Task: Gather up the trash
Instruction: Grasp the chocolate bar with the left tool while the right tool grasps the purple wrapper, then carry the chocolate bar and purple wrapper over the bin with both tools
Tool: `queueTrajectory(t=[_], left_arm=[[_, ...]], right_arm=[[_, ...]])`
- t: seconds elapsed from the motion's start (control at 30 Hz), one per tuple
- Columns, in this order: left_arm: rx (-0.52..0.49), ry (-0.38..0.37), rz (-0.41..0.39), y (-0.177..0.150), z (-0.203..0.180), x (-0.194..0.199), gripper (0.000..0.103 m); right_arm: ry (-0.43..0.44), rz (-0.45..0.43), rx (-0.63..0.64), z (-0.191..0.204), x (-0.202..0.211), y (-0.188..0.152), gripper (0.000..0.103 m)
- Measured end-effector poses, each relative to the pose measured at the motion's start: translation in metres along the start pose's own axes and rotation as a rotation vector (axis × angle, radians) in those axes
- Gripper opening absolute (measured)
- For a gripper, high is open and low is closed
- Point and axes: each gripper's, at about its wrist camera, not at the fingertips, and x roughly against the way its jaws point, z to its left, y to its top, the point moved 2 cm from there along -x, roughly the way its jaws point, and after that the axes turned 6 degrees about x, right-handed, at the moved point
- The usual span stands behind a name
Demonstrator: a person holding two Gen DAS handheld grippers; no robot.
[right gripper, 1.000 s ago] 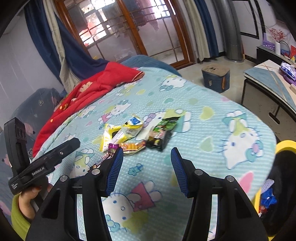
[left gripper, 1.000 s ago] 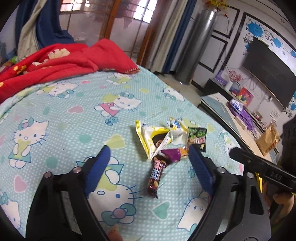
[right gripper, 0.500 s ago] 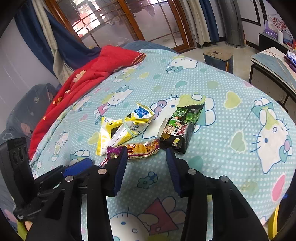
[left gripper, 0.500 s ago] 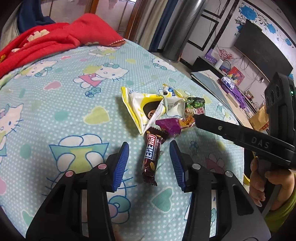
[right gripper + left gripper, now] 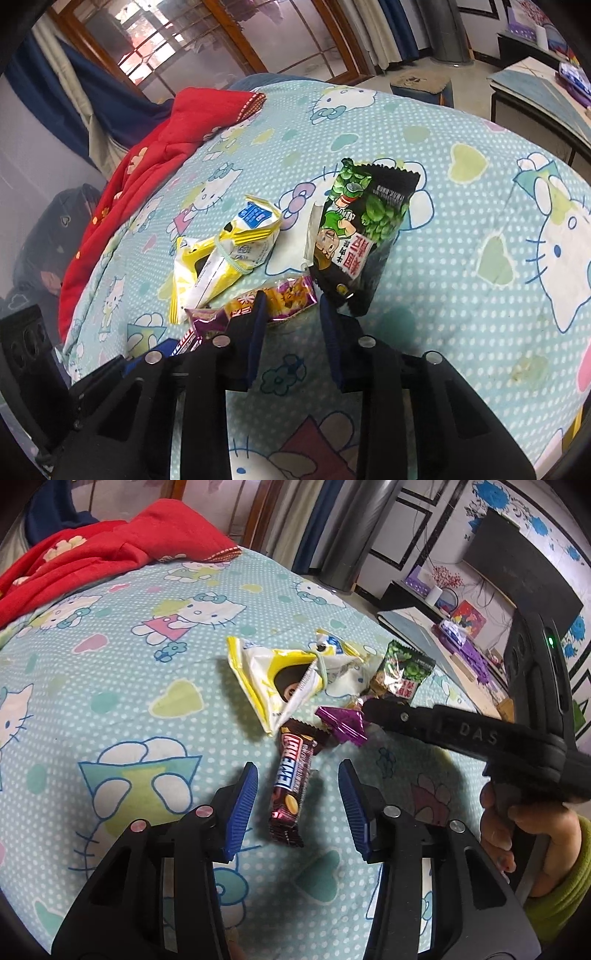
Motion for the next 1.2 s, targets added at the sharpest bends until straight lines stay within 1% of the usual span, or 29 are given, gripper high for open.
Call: queueTrajectory(t=[0.03,0.07,0.17,0.23,0.33,0.47,0.57,0.77,0.9,1.1,1.2], left_arm=[[-0.012,0.006,0.003,-0.001,-0.003,-0.001,0.037],[-0.02,0.009,0.005,-0.001,-0.004,-0.002,0.035],[-0.036,0.014,0.01,-0.001,-0.007,-0.004,0.034],[-0.042,0.016,0.012,-0.002,-0.008,-0.004,0.033],[-0.038,0.017,0.015,-0.002,-0.007,-0.006,0.027],[-0.038,0.018,0.02,-0.003,-0.007,-0.007,0.013],[-0.041,0.017,0.021,-0.003,-0.008,-0.007,0.01],[-0.045,0.028,0.011,-0.003,-0.009,-0.006,0.008],[-0.065,0.029,-0.012,-0.002,-0.016,-0.002,0.008],[-0.095,0.008,-0.047,-0.002,-0.036,0.005,0.008],[-0.109,-0.028,-0.069,-0.003,-0.052,0.01,0.008]], right_arm=[[0.003,-0.002,-0.005,-0.001,-0.001,0.001,0.027],[0.003,-0.005,-0.007,-0.001,-0.001,0.001,0.024],[0.004,-0.003,-0.004,-0.003,-0.004,0.001,0.013],[0.011,-0.006,0.004,-0.002,-0.004,0.0,0.012],[0.019,-0.012,0.012,-0.002,0.0,-0.002,0.01],[0.014,-0.029,0.036,-0.001,0.01,-0.007,0.008],[0.004,-0.05,0.044,-0.003,0.021,-0.011,0.008],[-0.013,-0.069,0.017,-0.022,0.043,-0.021,0.007],[-0.036,-0.1,0.018,-0.033,0.061,-0.028,0.007],[-0.061,-0.135,0.029,-0.045,0.084,-0.036,0.007],[-0.064,-0.146,0.022,-0.052,0.094,-0.039,0.007]])
